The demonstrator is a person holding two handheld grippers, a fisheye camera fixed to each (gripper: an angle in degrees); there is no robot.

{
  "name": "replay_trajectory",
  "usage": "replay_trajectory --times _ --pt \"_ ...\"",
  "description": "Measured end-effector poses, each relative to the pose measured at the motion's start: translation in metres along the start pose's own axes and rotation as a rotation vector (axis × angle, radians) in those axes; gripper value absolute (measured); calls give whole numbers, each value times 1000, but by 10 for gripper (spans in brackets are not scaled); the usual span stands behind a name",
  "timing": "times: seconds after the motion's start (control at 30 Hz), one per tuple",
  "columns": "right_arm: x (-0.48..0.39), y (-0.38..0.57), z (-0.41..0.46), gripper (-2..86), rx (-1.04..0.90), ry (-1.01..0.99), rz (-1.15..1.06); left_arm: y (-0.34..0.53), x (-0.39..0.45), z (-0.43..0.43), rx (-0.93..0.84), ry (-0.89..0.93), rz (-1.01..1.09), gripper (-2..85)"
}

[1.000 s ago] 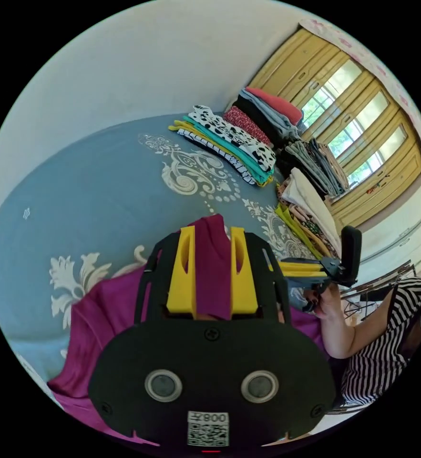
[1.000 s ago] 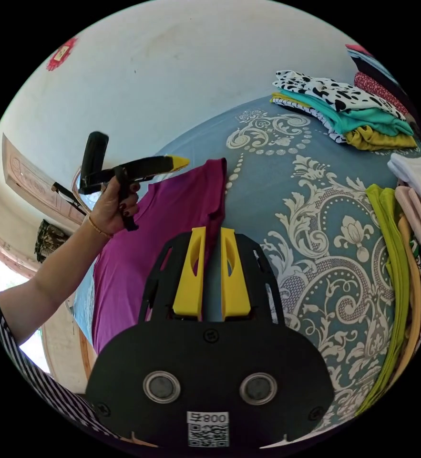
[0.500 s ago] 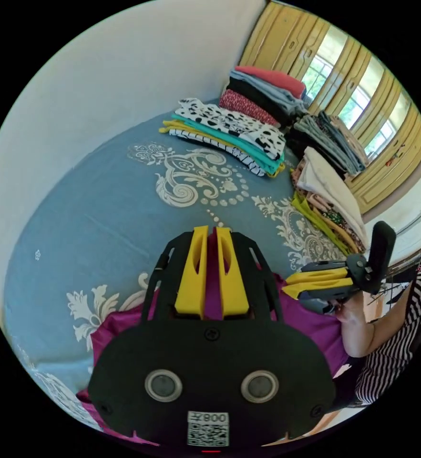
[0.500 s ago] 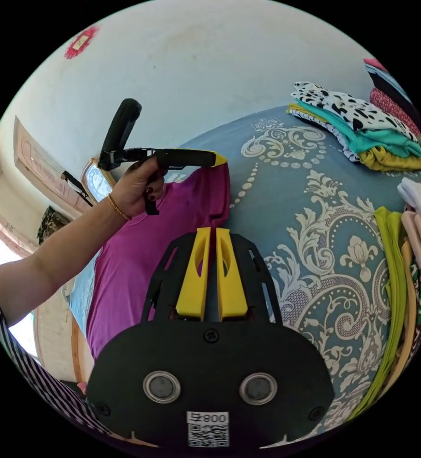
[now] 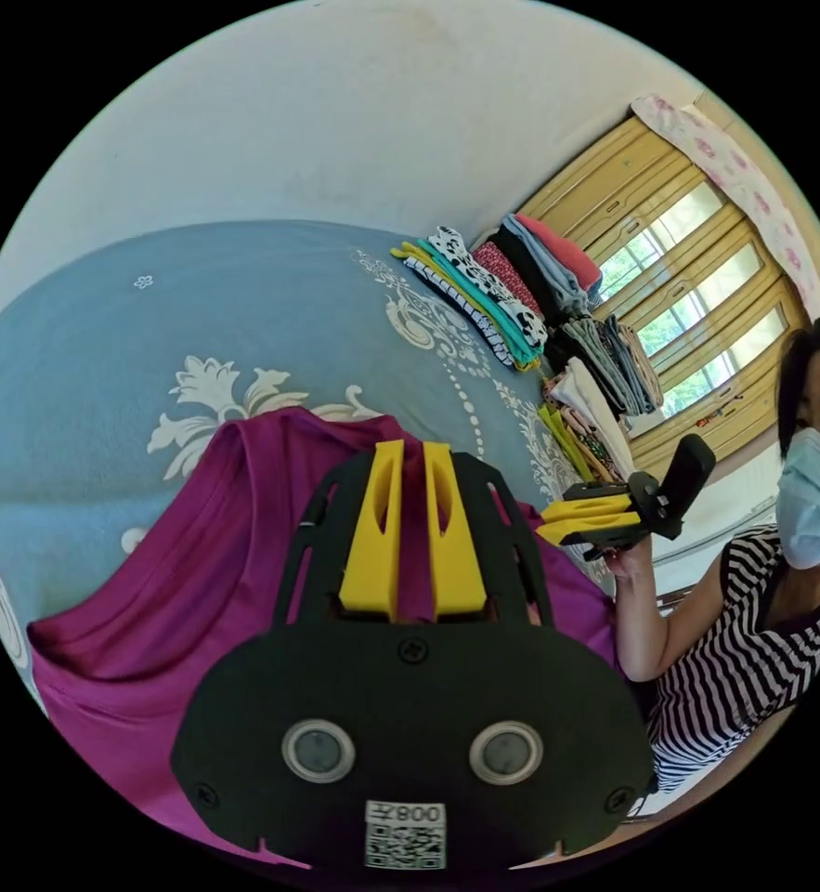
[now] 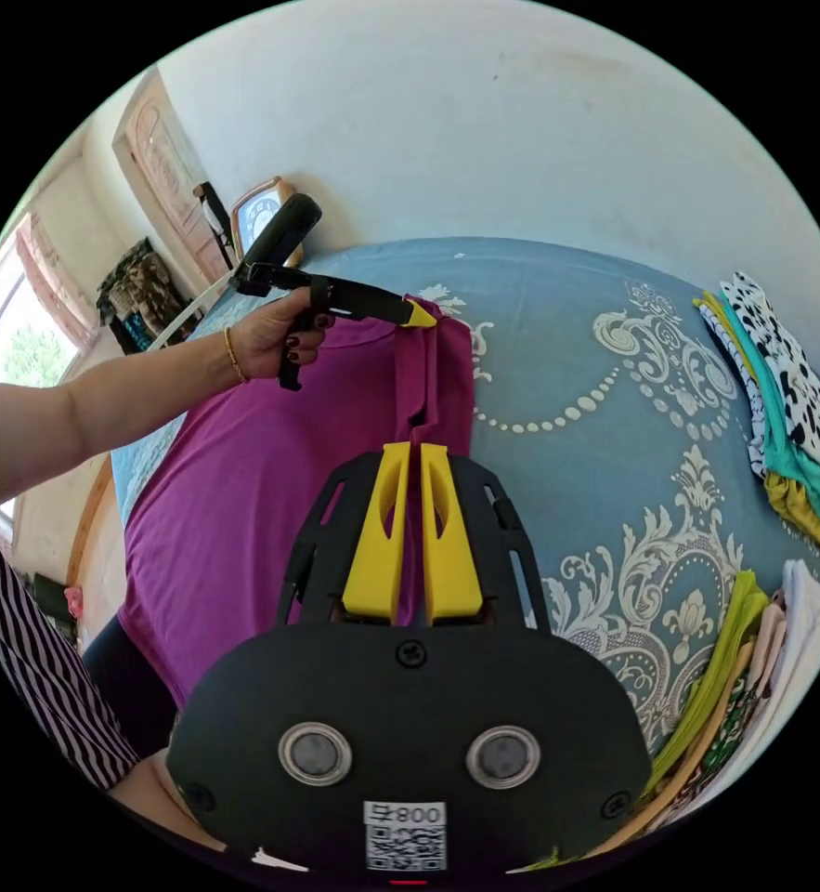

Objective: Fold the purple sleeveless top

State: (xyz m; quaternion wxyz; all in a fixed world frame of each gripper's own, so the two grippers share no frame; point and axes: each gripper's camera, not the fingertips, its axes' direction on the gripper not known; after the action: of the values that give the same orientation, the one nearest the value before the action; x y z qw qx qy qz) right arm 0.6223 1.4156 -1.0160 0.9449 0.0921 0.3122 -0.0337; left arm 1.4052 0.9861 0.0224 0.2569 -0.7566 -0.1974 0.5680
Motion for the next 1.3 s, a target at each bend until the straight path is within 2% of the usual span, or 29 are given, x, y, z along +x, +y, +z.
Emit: replay_trajectory --times 0.23,0.33,0.4,0.53,0.67,0.9,1.1,1.3 --pt "-21 9 18 19 -64 49 -107 18 -13 -17 34 -6 -16 62" --pt "-28 14 21 22 -50 53 -154 26 -19 -34 111 4 -50 72" --pt "-28 17 21 25 -41 28 -163 30 -28 -37 101 10 -83 82" --pt "-17 24 25 40 -26 -50 -152 26 -36 -20 -13 20 -109 87" --pt "-6 29 35 46 -52 -75 -125 19 -33 -5 -95 -36 -106 47" --pt "16 36 40 15 43 -87 -48 -4 -6 -12 -30 -35 4 29" --pt "27 29 94 3 -142 25 3 -1 -2 -6 -106 -38 -8 53" --pt "40 30 114 1 -140 30 8 26 17 -50 11 -91 -18 68"
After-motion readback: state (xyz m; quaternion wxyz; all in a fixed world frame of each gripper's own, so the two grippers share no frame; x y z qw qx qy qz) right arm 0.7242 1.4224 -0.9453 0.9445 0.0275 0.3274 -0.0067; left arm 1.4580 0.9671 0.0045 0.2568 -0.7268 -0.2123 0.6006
